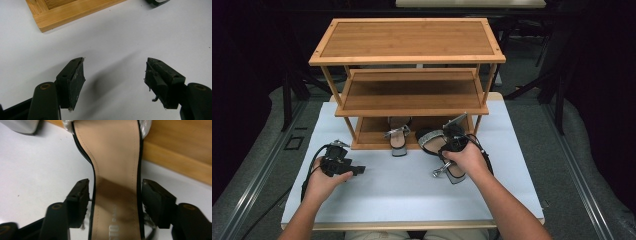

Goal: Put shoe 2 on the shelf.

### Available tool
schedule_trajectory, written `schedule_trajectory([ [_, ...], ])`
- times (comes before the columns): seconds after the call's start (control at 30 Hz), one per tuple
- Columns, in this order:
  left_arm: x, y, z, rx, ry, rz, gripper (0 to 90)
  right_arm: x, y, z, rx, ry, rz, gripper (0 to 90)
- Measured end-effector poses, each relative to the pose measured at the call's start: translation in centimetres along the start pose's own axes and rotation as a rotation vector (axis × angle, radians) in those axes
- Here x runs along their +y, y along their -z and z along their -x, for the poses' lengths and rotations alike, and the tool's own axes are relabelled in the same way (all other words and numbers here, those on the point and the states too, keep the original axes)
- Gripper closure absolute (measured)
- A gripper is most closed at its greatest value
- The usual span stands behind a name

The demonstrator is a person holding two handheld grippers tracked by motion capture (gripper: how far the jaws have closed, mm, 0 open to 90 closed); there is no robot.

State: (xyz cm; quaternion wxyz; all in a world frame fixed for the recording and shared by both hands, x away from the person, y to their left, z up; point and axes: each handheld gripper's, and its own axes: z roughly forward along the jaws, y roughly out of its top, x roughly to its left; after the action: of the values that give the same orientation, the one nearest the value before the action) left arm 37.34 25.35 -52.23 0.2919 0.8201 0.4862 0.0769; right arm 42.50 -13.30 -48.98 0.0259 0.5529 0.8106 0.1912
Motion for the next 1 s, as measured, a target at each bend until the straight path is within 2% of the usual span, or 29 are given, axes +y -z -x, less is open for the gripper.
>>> schedule_trajectory([
  [0.03,0.0,0.0,0.0,0.001,-0.001,0.001,31.5,-0.1,0.3,-0.3,-0.054,0.004,0.023,39.5],
  [0.07,0.0,0.0,0.0,0.001,-0.001,0.001,31.5,-0.2,1.1,-0.2,0.018,0.016,0.015,39.5],
  [0.1,0.0,0.0,0.0,0.001,0.0,0.001,31.4,-0.4,1.7,-0.5,-0.021,0.022,0.048,39.9],
  [0.13,0.0,0.0,0.0,0.001,0.0,0.001,31.4,-0.6,2.4,-0.6,-0.016,0.039,0.063,40.9],
  [0.17,0.0,0.0,0.0,0.003,0.0,0.002,31.4,-0.7,3.4,-0.3,0.1,0.055,0.042,42.1],
  [0.2,0.0,0.0,0.0,0.003,0.0,0.001,31.4,-1.2,3.9,-0.9,-0.044,0.07,0.089,43.1],
  [0.23,0.0,0.0,0.0,0.004,0.001,0.002,31.4,-1.6,4.7,-1.0,-0.036,0.076,0.097,45.2],
  [0.27,-0.1,0.0,0.0,0.005,0.001,0.002,31.4,-2.2,5.6,-0.6,0.04,0.113,0.088,46.1],
  [0.3,-0.1,0.0,0.0,0.004,0.001,0.002,31.4,-2.7,6.2,-0.7,0.05,0.114,0.096,47.0],
  [0.33,-0.1,0.0,0.0,0.005,0.001,0.0,31.4,-3.2,6.5,-0.7,0.005,0.124,0.11,48.0],
  [0.43,-0.1,0.1,0.0,0.007,0.002,0.001,31.4,-5.2,7.3,-0.4,0.012,0.141,0.115,50.5],
  [0.53,-0.1,0.1,0.1,0.008,0.002,0.002,31.4,-7.3,7.1,0.1,-0.013,0.162,0.103,55.3],
  [0.6,-0.1,0.0,0.1,0.005,0.003,-0.001,31.4,-8.4,6.5,0.4,-0.033,0.167,0.06,57.8],
  [0.7,-0.1,-0.2,0.1,0.005,0.002,-0.013,31.4,-9.7,5.2,1.0,-0.022,0.16,0.037,58.0],
  [0.83,-0.1,-0.4,0.1,0.003,0.002,-0.015,31.4,-10.2,3.8,1.5,0.012,0.124,0.041,56.9],
  [0.93,-0.2,-0.4,0.0,0.003,0.004,-0.019,31.2,-10.1,3.1,1.6,0.01,0.117,0.039,58.7],
  [1.0,-0.2,-0.4,0.0,0.001,0.006,-0.017,31.2,-9.9,2.8,1.7,0.042,0.107,0.026,60.5],
])
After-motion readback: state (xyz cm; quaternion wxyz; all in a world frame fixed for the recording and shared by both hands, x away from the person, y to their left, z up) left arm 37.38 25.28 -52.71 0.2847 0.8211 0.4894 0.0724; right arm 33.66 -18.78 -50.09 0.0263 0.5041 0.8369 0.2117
